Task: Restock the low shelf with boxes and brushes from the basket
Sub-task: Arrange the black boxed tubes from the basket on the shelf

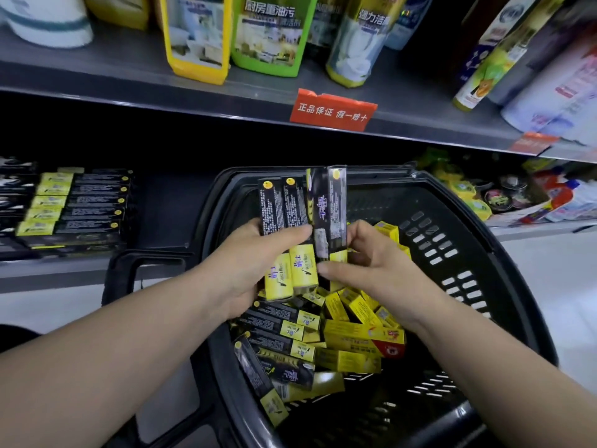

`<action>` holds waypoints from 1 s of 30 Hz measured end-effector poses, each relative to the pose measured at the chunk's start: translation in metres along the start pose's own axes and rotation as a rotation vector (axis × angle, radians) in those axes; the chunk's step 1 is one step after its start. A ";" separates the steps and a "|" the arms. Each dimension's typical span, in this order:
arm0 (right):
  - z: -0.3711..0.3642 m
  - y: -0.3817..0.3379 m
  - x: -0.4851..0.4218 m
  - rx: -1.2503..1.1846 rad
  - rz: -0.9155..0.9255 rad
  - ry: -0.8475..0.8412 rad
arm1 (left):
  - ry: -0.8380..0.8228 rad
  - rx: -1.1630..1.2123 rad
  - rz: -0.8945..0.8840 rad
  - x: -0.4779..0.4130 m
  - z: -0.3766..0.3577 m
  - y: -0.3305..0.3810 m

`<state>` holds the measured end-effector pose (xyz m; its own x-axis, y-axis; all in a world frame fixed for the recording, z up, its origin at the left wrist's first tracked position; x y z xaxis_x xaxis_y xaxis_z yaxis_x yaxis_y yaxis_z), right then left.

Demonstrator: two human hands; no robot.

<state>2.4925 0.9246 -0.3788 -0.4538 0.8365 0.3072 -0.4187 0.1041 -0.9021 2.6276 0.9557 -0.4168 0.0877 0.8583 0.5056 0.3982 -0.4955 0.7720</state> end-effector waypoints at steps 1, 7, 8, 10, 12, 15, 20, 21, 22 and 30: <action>-0.006 -0.010 0.001 -0.024 0.013 0.003 | -0.026 0.001 -0.003 0.003 0.001 0.003; -0.028 -0.048 -0.021 -0.097 0.043 -0.019 | -0.106 -0.068 -0.081 0.029 0.029 0.026; -0.037 -0.052 -0.027 -0.133 0.035 -0.075 | -0.099 -0.084 -0.089 0.033 0.038 0.030; -0.059 -0.059 -0.039 -0.181 -0.005 -0.206 | -0.085 -0.125 -0.082 0.039 0.060 0.037; -0.083 -0.068 -0.050 -0.168 -0.029 -0.328 | -0.085 -0.165 -0.052 0.046 0.082 0.042; -0.118 -0.087 -0.069 -0.109 0.004 -0.407 | -0.079 -0.156 -0.007 0.058 0.120 0.048; -0.163 -0.101 -0.107 -0.018 -0.023 -0.350 | 0.080 -0.178 0.071 0.073 0.196 0.056; -0.170 -0.102 -0.115 0.028 -0.027 -0.329 | 0.157 -0.151 0.081 0.076 0.214 0.057; -0.176 -0.101 -0.124 0.082 -0.026 -0.302 | 0.240 -0.122 0.075 0.079 0.233 0.057; -0.211 -0.087 -0.208 0.355 -0.003 -0.108 | 0.705 0.000 -0.105 0.082 0.337 0.049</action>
<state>2.7887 0.8551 -0.4282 -0.5248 0.7727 0.3571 -0.6586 -0.1028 -0.7454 2.9619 1.0468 -0.4673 -0.5629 0.6105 0.5571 0.3720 -0.4147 0.8304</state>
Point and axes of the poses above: each hand's wrist, its own x-axis away from the middle knuckle, its own z-axis out of the back of the hand, y = z × x, the point moved 8 cm from there along -x, towards the middle knuckle, and after that the axes turned 2 degrees about -y, right-handed, at the moved point
